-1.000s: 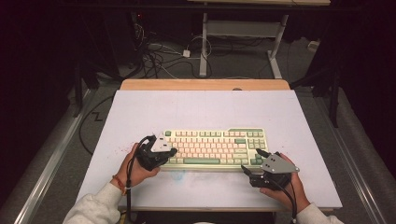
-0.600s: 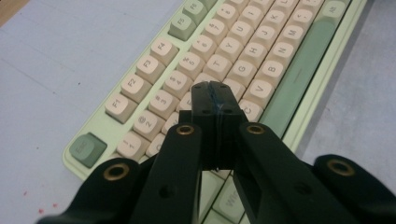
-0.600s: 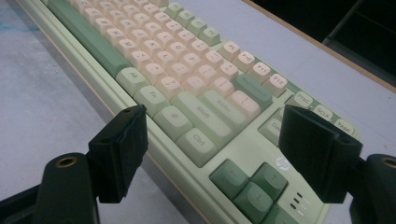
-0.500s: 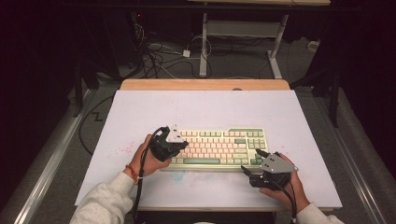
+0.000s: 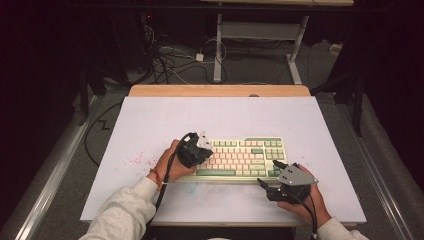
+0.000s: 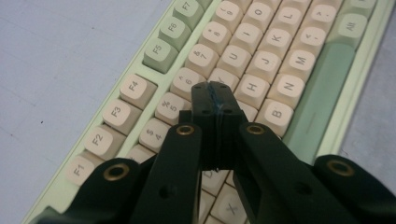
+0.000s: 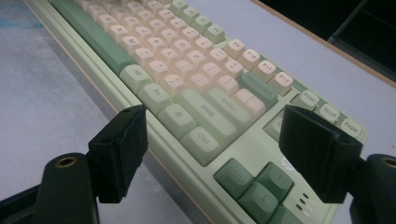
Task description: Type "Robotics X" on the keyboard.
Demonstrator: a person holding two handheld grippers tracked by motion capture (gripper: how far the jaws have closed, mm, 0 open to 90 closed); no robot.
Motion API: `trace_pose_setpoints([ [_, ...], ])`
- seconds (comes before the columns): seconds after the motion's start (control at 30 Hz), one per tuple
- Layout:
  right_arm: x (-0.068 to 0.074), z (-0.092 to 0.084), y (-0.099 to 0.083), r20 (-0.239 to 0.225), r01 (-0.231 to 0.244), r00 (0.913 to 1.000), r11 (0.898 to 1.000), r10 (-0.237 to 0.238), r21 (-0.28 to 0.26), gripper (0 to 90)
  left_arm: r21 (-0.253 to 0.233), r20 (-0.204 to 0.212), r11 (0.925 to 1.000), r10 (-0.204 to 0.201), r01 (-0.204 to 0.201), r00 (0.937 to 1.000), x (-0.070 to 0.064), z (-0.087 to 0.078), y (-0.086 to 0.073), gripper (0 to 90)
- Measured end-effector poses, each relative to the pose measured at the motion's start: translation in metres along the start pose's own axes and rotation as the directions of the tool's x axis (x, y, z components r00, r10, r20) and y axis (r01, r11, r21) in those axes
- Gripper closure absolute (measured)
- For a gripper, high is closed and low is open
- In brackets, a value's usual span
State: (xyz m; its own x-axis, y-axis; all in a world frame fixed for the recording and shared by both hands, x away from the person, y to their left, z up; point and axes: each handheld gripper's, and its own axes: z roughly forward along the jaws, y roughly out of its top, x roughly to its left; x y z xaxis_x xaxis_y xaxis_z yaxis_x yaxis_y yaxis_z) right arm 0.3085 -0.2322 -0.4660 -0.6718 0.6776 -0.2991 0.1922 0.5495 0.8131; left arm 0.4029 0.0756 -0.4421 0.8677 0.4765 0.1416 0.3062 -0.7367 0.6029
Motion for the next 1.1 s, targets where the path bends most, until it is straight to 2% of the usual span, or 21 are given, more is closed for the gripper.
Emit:
trace_pose_setpoints([
  [0.17, 0.0004, -0.0002, 0.0004, -0.013, -0.002, 0.9999, 1.000, 0.002, -0.001, 24.5, 0.017, -0.008, 0.9999, 0.002, -0.002, 1.0000, 0.0020, 0.0096, 0.0050, 87.7],
  [1.1, 0.0011, 0.0014, -0.0005, -0.019, 0.013, 0.9997, 1.000, -0.013, 0.016, 25.3, 0.034, -0.014, 0.9993, 0.019, -0.019, 0.9997, 0.0005, 0.0097, 0.0073, 87.2],
])
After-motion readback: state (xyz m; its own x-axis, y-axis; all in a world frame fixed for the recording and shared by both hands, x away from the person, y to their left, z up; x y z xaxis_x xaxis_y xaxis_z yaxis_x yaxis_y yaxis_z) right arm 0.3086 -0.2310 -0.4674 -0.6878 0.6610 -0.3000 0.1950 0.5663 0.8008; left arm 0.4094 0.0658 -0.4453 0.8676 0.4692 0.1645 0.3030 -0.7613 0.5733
